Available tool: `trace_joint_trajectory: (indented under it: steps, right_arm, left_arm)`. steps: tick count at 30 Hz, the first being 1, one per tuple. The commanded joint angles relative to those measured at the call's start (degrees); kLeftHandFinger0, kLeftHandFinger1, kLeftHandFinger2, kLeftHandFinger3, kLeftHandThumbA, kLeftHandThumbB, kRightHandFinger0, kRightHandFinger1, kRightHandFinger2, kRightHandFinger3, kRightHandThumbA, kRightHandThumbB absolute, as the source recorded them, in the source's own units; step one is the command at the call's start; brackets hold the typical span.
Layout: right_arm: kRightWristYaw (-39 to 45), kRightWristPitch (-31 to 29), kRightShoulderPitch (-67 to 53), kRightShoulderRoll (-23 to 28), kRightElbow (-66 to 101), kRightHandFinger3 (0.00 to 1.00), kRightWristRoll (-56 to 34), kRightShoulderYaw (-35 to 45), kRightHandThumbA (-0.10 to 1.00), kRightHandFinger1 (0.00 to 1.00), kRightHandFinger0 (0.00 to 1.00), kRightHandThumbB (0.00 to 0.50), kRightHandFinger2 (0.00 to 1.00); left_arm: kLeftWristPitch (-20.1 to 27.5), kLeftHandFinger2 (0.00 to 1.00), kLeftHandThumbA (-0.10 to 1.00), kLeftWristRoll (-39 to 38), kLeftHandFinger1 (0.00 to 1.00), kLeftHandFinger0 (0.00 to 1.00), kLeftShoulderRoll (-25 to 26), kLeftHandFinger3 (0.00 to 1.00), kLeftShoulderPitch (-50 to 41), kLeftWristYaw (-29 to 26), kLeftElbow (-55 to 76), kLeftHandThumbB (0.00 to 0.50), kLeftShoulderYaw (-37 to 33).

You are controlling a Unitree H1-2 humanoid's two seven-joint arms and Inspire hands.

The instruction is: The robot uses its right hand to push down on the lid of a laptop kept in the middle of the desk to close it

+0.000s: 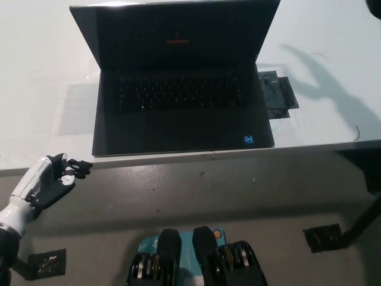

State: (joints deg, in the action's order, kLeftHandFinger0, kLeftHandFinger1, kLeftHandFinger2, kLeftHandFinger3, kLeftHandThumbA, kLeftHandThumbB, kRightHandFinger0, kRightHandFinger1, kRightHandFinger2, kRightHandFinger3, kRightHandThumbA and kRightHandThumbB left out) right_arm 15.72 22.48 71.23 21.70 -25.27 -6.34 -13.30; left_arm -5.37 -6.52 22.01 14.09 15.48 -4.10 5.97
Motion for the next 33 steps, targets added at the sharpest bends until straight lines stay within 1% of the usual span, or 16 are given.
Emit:
trace_joint_trajectory:
  steps: [1, 4, 6, 8, 11, 12, 15, 18, 22, 23, 25, 28, 29, 30, 32, 33]
  right_arm:
    - [3.56, -6.81, 4.80, -1.10, -6.21, 1.00, 3.39, -1.37, 0.12, 1.00, 1.00, 0.258, 0.97]
    - [4.45, -8.84, 5.83, -2.56, -10.75, 1.00, 4.91, -2.84, 0.13, 1.00, 1.00, 0.281, 0.94]
    - [5.17, -10.08, 6.24, -3.48, -13.33, 1.00, 6.31, -4.35, 0.13, 1.00, 1.00, 0.267, 0.97]
    - [5.96, -11.11, 6.35, -4.41, -15.42, 1.00, 6.94, -5.12, 0.13, 1.00, 1.00, 0.267, 1.00]
    - [6.22, -11.48, 6.70, -5.98, -18.41, 1.00, 8.15, -6.00, 0.13, 1.00, 1.00, 0.283, 1.00]
    - [6.22, -12.59, 6.47, -6.49, -19.67, 1.00, 8.50, -6.35, 0.16, 1.00, 1.00, 0.299, 1.00]
    - [7.02, -12.75, 6.13, -7.24, -21.48, 1.00, 8.15, -5.40, 0.12, 1.00, 1.00, 0.302, 1.00]
    - [7.09, -13.02, 6.00, -7.53, -22.74, 1.00, 8.73, -4.91, 0.13, 1.00, 1.00, 0.306, 1.00]
    - [7.00, -13.87, 5.97, -7.86, -24.63, 1.00, 8.43, -3.59, 0.09, 1.00, 1.00, 0.289, 1.00]
    - [6.60, -13.73, 5.76, -7.92, -24.90, 1.00, 8.67, -3.41, 0.12, 1.00, 1.00, 0.284, 1.00]
    - [5.63, -13.49, 5.38, -8.32, -25.16, 1.00, 8.22, -2.10, 0.10, 1.00, 1.00, 0.291, 1.00]
    - [5.36, -13.94, 3.11, -7.86, -23.35, 1.00, 8.41, -1.26, 0.20, 1.00, 1.00, 0.275, 1.00]
    - [5.03, -13.21, 2.10, -8.14, -23.14, 1.00, 7.50, -0.11, 0.19, 1.00, 1.00, 0.295, 1.00]
    - [5.19, -13.15, 1.15, -8.02, -22.51, 1.00, 7.83, 0.03, 0.23, 1.00, 1.00, 0.320, 1.00]
    - [4.32, -11.15, -1.37, -8.20, -19.74, 1.00, 7.71, 1.26, 0.22, 1.00, 1.00, 0.334, 1.00]
    - [4.40, -10.52, -2.38, -8.17, -18.57, 1.00, 7.51, 1.82, 0.21, 1.00, 1.00, 0.325, 1.00]
  left_arm:
    - [-3.37, 0.62, 0.01, 0.69, 0.63, 0.72, 2.23, 0.56, 0.41, 0.04, 3.03, 0.107, 0.02]
    - [-3.54, 0.63, 0.02, 0.84, 0.64, 0.72, 2.17, 0.55, 0.44, 0.00, 2.87, 0.112, 0.05]
    - [-3.38, 0.63, 0.01, 1.07, 0.64, 0.73, 2.15, 0.56, 0.69, 0.05, 2.86, 0.106, -0.12]
    - [-2.95, 0.61, 0.01, 1.05, 0.61, 0.68, 1.86, 0.56, 0.87, 0.13, 2.59, 0.112, -0.22]
    - [-2.52, 0.61, 0.03, 0.98, 0.62, 0.69, 1.93, 0.55, 1.10, 0.32, 2.25, 0.118, -0.28]
    - [-2.75, 0.62, 0.05, 1.34, 0.63, 0.70, 2.19, 0.56, 1.06, 0.44, 2.55, 0.109, -0.55]
    - [-1.78, 0.62, 0.06, 1.32, 0.63, 0.70, 2.49, 0.55, 1.49, 0.87, 1.91, 0.120, -0.76]
    - [-1.34, 0.60, 0.06, 1.24, 0.61, 0.68, 2.45, 0.55, 1.73, 0.83, 1.51, 0.126, -0.73]
    - [-1.07, 0.59, 0.05, 0.64, 0.59, 0.66, 2.58, 0.54, 2.46, 1.13, 0.93, 0.129, -0.52]
    - [-0.58, 0.58, 0.04, 0.56, 0.59, 0.64, 2.51, 0.54, 2.52, 1.14, 0.58, 0.130, -0.44]
    - [-1.42, 0.58, 0.04, 0.49, 0.60, 0.66, 2.77, 0.53, 2.76, 1.03, 0.80, 0.133, -0.21]
    - [-1.09, 0.56, 0.04, 0.34, 0.58, 0.63, 2.82, 0.53, 3.04, 1.02, 0.64, 0.138, -0.06]
    - [-1.22, 0.56, 0.05, 0.54, 0.58, 0.64, 2.91, 0.53, 3.15, 0.89, 0.68, 0.143, -0.06]
    - [-1.24, 0.56, 0.05, 0.70, 0.59, 0.65, 2.88, 0.52, 3.14, 0.70, 0.69, 0.153, -0.04]
    - [-1.84, 0.58, 0.06, 0.94, 0.61, 0.68, 2.84, 0.51, 2.98, 0.43, 1.49, 0.153, -0.05]
    - [-2.17, 0.58, 0.07, 0.79, 0.60, 0.68, 2.75, 0.51, 2.96, 0.36, 1.68, 0.163, 0.06]
